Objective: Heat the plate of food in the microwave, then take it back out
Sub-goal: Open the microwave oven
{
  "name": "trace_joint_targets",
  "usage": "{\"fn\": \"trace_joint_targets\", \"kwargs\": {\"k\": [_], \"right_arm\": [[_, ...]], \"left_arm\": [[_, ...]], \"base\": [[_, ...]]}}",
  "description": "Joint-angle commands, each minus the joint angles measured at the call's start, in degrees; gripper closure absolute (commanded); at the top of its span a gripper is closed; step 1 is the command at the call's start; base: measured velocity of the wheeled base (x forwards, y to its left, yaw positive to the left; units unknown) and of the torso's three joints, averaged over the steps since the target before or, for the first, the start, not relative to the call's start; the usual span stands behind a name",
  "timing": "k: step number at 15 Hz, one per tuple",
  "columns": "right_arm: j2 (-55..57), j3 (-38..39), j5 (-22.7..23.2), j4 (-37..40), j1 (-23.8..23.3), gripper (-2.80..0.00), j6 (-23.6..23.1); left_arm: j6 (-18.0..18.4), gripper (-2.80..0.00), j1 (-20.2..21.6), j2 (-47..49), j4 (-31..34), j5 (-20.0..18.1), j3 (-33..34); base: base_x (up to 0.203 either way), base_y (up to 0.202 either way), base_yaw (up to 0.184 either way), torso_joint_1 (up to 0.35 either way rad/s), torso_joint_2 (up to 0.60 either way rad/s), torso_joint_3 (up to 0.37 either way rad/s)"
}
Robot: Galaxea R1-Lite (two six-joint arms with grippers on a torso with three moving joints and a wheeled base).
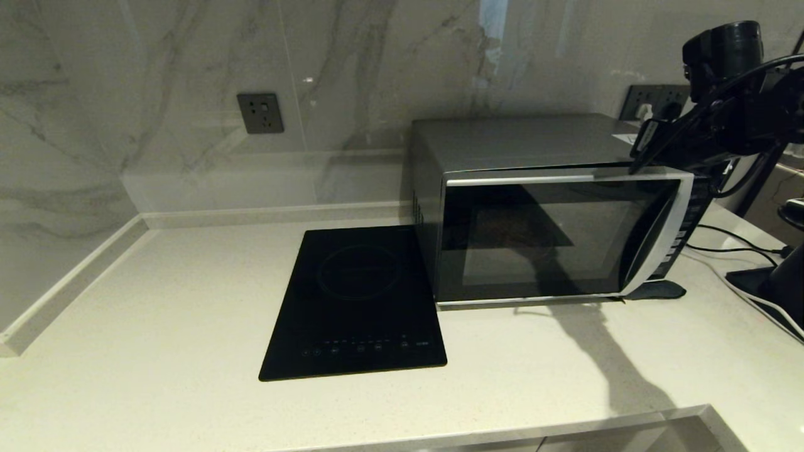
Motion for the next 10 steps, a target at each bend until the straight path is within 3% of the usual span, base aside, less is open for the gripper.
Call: {"fn": "trace_joint_targets", "kwargs": {"k": [1,6,10], "right_arm": [[0.6,0.1,-0.2,0.3,0.0,0.0,0.2],[-0.4,2.9,-0.3,0.4,0.0,0.0,0.3],[-5.2,11.6,-0.1,0.4,0.0,0.0,0.4]], "left_arm": [[0.0,0.0,0.0,0.1,0.0,0.0,0.0],[-0.1,0.0,0.0,0.1,0.0,0.0,0.0],[-0.1,0.0,0.0,0.1,0.0,0.0,0.0]], "base": [[0.0,0.0,0.0,0.0,0.0,0.0],[0.0,0.0,0.0,0.0,0.0,0.0],[0.0,0.0,0.0,0.0,0.0,0.0]]}}
